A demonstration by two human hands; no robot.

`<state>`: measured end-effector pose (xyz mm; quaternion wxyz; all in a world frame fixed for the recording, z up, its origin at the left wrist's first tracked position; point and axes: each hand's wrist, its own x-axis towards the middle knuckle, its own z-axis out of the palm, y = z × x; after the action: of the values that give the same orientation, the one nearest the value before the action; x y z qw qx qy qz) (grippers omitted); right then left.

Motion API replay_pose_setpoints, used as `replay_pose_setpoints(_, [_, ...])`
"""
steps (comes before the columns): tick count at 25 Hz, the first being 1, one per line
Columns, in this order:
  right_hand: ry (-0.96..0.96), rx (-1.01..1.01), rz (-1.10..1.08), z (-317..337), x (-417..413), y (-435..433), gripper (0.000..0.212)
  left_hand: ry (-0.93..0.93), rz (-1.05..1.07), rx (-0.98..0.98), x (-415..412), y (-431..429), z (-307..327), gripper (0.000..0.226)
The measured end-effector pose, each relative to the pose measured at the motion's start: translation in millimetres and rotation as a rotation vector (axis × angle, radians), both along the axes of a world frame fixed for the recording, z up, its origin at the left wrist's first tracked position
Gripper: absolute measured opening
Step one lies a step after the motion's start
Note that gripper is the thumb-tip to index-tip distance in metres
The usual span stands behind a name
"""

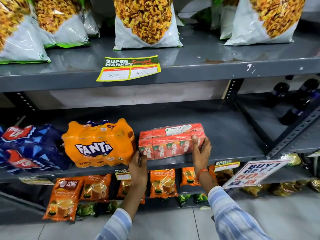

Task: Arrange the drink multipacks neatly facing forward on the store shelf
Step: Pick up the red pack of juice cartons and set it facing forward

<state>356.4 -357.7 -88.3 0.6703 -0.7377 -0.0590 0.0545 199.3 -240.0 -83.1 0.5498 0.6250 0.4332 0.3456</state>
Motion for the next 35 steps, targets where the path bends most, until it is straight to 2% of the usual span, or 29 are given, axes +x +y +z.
replay_pose_setpoints(6, [0.002,0.061,-0.058,0,-14,-6,0.047,0.041,-0.015,0.011,-5,5,-5,0.033])
replay_pose_setpoints(10, [0.018,0.054,-0.052,0,-18,-9,0.051,0.031,-0.01,0.032,-6,6,-5,0.03])
replay_pose_setpoints(19, [0.039,0.12,0.0,-2,-12,-22,0.041,0.083,0.02,0.092,-4,-2,-3,0.029])
replay_pose_setpoints(24, [0.016,0.112,-0.029,2,7,-43,0.032,0.141,-0.052,0.161,8,-18,-1,0.035])
replay_pose_setpoints(29, [0.021,0.145,-0.031,9,28,-72,0.032,0.197,-0.151,0.281,27,-37,5,0.032])
replay_pose_setpoints(35, [0.056,0.146,-0.04,13,48,-95,0.015,0.182,-0.214,0.279,46,-57,11,0.028])
